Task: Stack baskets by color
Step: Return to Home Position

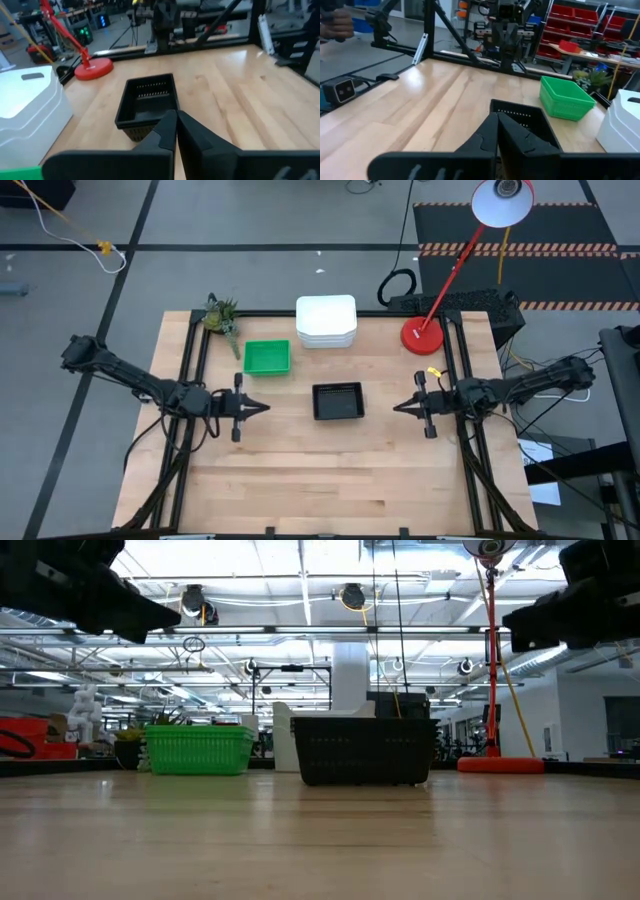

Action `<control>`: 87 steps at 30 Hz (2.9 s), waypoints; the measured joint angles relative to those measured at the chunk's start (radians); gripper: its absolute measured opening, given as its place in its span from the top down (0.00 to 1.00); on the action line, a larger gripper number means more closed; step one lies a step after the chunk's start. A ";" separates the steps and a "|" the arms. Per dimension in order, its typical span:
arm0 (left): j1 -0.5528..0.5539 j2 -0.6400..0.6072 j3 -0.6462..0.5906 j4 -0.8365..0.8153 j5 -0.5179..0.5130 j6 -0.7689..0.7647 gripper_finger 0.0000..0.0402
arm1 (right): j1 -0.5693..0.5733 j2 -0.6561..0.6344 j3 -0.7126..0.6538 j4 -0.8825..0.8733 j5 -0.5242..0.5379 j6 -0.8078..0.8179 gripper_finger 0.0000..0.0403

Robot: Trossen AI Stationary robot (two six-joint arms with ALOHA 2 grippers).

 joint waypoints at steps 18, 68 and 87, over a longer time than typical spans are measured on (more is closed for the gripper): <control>0.000 -0.232 -0.160 0.038 0.040 0.019 0.99 | -0.077 -0.075 -0.064 0.072 -0.074 -0.019 1.00; 0.000 -0.312 -0.167 0.006 0.042 0.049 0.99 | -0.079 -0.389 -0.086 -0.173 -0.052 -0.036 1.00; 0.048 -0.312 -0.196 0.024 0.067 0.058 0.99 | -0.123 -0.389 -0.086 -0.244 -0.053 -0.025 1.00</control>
